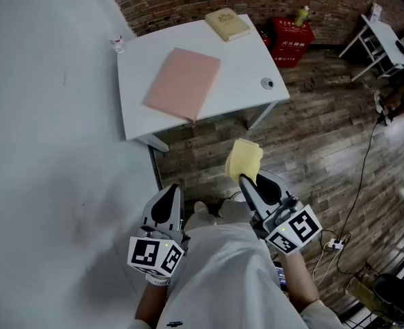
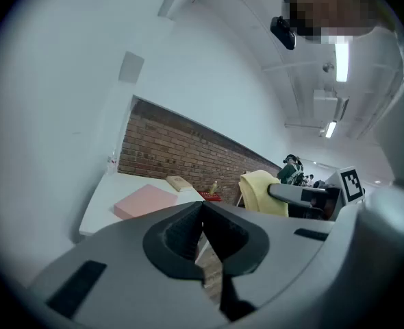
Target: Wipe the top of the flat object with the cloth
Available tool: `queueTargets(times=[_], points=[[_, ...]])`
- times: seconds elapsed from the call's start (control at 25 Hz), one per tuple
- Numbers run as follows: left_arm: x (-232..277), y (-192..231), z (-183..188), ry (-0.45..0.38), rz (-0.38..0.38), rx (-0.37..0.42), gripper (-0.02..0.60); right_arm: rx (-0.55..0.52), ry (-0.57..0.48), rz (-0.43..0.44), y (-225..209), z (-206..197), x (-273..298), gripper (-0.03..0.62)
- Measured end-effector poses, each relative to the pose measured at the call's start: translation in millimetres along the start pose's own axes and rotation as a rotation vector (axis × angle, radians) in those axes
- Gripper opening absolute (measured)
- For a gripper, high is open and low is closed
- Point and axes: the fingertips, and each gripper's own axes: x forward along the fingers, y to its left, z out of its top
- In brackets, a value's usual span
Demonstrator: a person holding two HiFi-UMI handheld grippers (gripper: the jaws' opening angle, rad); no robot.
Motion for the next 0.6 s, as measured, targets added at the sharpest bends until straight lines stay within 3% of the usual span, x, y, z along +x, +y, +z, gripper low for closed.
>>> queueTargets(times=[0.32, 0.6], points=[[-13.6, 12.2, -4.5, -0.002, 0.031, -0.008, 0.019, 0.028, 0.027, 0.014, 11.4, -14.2, -7.3, 0.055], [-4.7, -21.9, -6.5, -0.01, 0.06, -0.026, 0.019, 0.054, 0.026, 0.052, -10.6, 1.0, -25.8, 0.058]])
